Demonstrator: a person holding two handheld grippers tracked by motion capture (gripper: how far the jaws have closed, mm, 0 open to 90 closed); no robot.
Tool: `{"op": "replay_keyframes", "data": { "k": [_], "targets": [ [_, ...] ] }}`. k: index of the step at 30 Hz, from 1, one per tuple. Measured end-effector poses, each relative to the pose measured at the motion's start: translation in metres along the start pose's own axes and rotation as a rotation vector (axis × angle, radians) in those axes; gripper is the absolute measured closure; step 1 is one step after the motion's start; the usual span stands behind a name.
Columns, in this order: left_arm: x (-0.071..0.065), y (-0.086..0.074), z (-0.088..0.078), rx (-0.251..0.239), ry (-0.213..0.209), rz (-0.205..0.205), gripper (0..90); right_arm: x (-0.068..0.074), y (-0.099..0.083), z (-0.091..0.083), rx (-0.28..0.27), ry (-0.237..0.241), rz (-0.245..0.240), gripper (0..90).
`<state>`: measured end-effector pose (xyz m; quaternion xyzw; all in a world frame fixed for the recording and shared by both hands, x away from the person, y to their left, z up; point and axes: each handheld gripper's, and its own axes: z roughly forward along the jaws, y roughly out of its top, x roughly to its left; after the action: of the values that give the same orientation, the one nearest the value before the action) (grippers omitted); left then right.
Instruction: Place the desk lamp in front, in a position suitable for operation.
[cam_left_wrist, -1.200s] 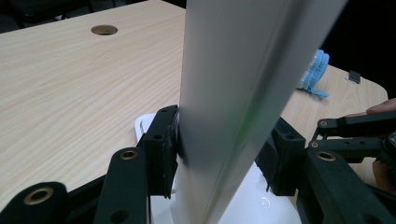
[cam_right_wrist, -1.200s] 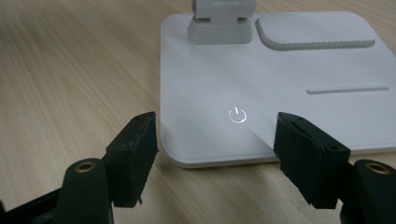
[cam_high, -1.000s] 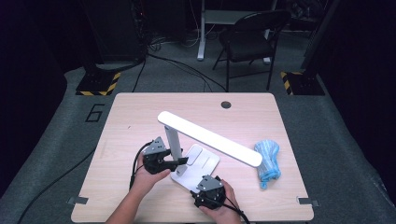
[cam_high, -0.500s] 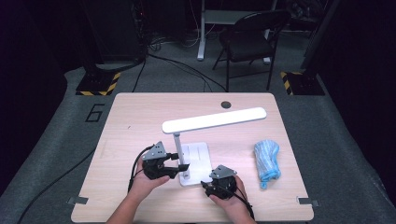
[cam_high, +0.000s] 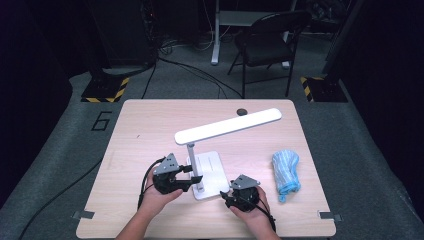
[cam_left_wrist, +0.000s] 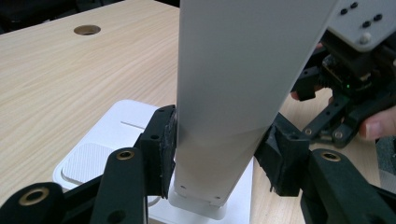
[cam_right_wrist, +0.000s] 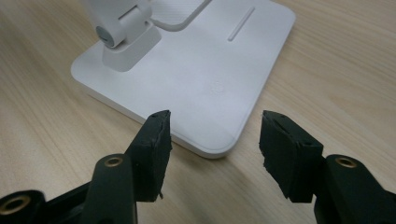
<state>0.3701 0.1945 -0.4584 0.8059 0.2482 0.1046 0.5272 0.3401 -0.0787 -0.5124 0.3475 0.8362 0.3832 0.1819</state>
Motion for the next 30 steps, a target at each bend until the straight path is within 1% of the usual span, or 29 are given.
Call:
{"op": "replay_keyframes", "data": {
  "k": [3,4,5,6,7,8,10,12,13,14,15,17,18,19,20,21,22,23,24,25,26,27,28,29,30],
  "targets": [
    [0.0,0.0,0.0,-0.001,-0.003,-0.006,50.6,-0.006,-0.001,-0.006,-0.015,-0.008,0.019,43.6],
    [0.001,0.001,0.0,0.008,-0.013,-0.004,50.6,-0.008,-0.001,-0.008,-0.017,-0.008,0.02,43.6],
    [0.001,0.001,0.0,0.009,-0.013,-0.003,50.6,-0.01,0.0,-0.011,-0.025,-0.013,0.012,43.6],
    [0.001,0.001,0.0,0.011,-0.017,-0.006,50.6,-0.012,-0.001,-0.013,-0.03,-0.017,0.024,43.6],
    [0.001,0.002,0.001,0.012,-0.018,-0.008,50.6,-0.014,-0.001,-0.016,-0.035,-0.022,0.026,43.6],
    [0.002,0.002,0.002,0.012,-0.02,-0.003,50.7,-0.017,-0.001,-0.019,-0.04,-0.026,0.016,43.6],
    [0.002,0.002,0.003,0.003,-0.014,-0.013,50.6,-0.021,-0.002,-0.024,-0.059,-0.041,0.033,43.9],
    [0.002,0.003,0.003,0.005,-0.019,-0.013,50.5,-0.026,-0.002,-0.03,-0.073,-0.055,0.028,43.9],
    [0.002,0.003,0.003,0.006,-0.018,-0.011,50.5,-0.028,-0.003,-0.033,-0.075,-0.064,0.043,43.9],
    [0.002,0.003,0.003,0.007,-0.018,-0.006,50.5,-0.031,-0.004,-0.036,-0.079,-0.069,0.05,43.9],
    [0.002,0.002,0.003,0.007,-0.017,-0.006,50.5,-0.035,-0.004,-0.04,-0.085,-0.083,0.058,43.9],
    [0.002,0.003,0.003,0.007,-0.017,-0.006,50.5,-0.039,-0.006,-0.043,-0.087,-0.092,0.073,43.9],
    [0.002,0.003,0.003,0.008,-0.016,-0.005,50.5,-0.042,-0.007,-0.046,-0.089,-0.104,0.08,43.9],
    [0.002,0.003,0.002,0.017,-0.024,-0.009,50.4,-0.045,-0.007,-0.048,-0.091,-0.107,0.081,43.9],
    [0.002,0.003,0.003,0.017,-0.024,-0.009,50.4,-0.048,-0.008,-0.05,-0.09,-0.107,0.092,43.9],
    [0.002,0.003,0.003,0.01,-0.019,-0.012,50.4,-0.054,-0.011,-0.055,-0.087,-0.122,0.105,44.6],
    [0.002,0.003,0.003,0.01,-0.019,-0.012,50.3,-0.054,-0.011,-0.055,-0.087,-0.122,0.105,44.6],
    [0.002,0.004,0.003,0.015,-0.024,-0.014,50.3,-0.057,-0.012,-0.057,-0.089,-0.129,0.108,44.6],
    [0.002,0.004,0.003,0.019,-0.026,-0.012,50.3,-0.06,-0.013,-0.059,-0.096,-0.136,0.117,44.6],
    [0.004,0.005,0.002,0.023,-0.023,0.008,50.3,-0.062,-0.013,-0.062,-0.095,-0.145,0.132,44.6],
    [0.004,0.005,0.002,0.023,-0.026,0.008,50.2,-0.067,-0.015,-0.065,-0.097,-0.157,0.136,44.6],
    [0.004,0.005,0.003,0.019,-0.024,0.005,49.7,-0.073,-0.017,-0.07,-0.098,-0.171,0.154,44.6],
    [0.005,0.005,0.003,0.013,-0.018,0.011,49.7,-0.073,-0.017,-0.07,-0.098,-0.171,0.154,44.6],
    [0.005,0.005,0.003,0.016,-0.025,0.014,49.0,-0.079,-0.019,-0.075,-0.102,-0.197,0.174,44.6],
    [0.005,0.005,0.003,0.011,-0.023,0.011,49.0,-0.079,-0.019,-0.075,-0.102,-0.197,0.174,44.6]
  ]
}}
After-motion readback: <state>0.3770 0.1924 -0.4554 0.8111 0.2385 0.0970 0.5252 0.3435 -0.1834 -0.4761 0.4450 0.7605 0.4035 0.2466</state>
